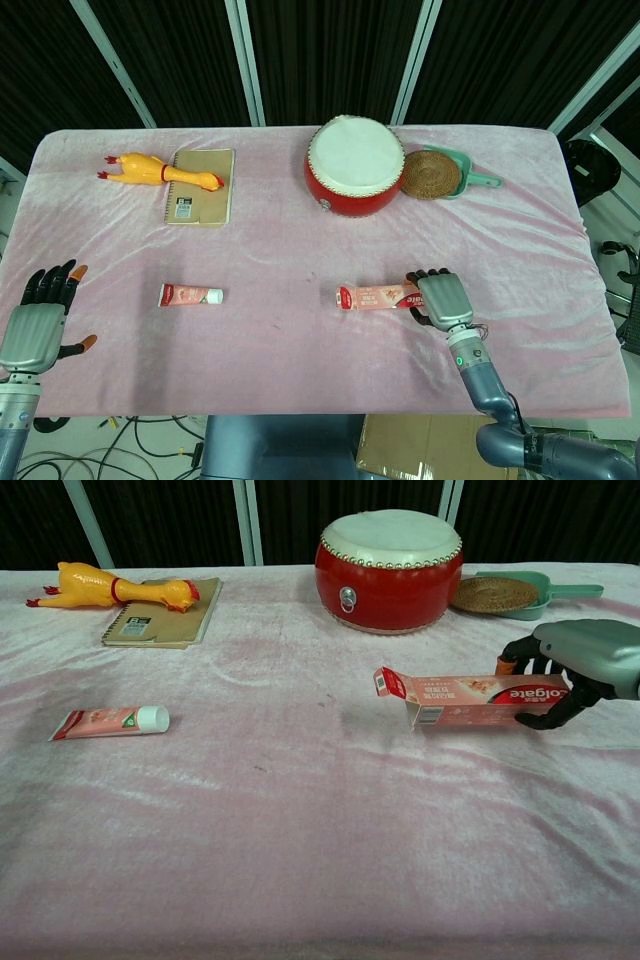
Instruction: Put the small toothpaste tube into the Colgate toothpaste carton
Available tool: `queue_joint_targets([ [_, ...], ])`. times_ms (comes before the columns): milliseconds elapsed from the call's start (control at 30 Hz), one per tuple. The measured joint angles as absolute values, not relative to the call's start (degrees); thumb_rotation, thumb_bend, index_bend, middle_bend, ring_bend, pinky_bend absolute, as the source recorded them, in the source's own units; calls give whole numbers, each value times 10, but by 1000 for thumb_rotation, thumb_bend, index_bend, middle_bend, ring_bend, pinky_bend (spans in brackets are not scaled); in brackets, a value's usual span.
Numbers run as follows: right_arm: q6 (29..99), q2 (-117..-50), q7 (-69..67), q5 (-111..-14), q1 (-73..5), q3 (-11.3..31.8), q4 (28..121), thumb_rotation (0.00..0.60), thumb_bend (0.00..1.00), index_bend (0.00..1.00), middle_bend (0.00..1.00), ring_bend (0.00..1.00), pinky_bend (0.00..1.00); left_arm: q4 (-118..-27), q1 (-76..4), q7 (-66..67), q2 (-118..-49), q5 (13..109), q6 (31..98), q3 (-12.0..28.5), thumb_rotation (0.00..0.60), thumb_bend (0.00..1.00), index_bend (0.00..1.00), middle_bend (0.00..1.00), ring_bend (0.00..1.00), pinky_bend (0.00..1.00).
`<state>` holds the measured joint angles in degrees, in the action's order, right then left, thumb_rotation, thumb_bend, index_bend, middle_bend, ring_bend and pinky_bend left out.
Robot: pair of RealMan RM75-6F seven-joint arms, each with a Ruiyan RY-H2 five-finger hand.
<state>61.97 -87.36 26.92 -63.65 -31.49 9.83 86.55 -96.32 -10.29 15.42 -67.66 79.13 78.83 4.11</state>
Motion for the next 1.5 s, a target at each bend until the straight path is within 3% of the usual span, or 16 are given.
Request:
queue_joint_targets([
  [167, 630, -860, 273, -623, -315, 112, 891, 600, 352, 455, 436, 371, 354, -990, -120, 217, -676, 759, 772, 56, 600, 59, 182, 184, 182, 264],
  [233, 634, -855, 277, -615, -316, 117, 901, 600, 352, 455, 436, 371, 354, -1001, -133, 256, -678, 737, 762, 65, 600, 76, 226, 214, 196, 289],
  [533, 644, -833, 286, -600, -318, 124, 933, 600, 352, 455, 436, 371, 354, -1006, -217, 405, -718, 591, 686, 106, 600, 134, 270, 257, 222, 298],
  [800, 647, -829, 285, -599, -322, 124, 932, 600, 352, 455, 436, 371, 355, -938, -295, 478, -791, 483, 615, 110, 600, 227, 317, 270, 222, 291],
  [1500, 650, -825, 273, -600, -324, 116, 925, 600, 352, 455, 436, 371, 355, -847, -364, 461, -889, 455, 571, 83, 600, 271, 373, 307, 232, 305],
])
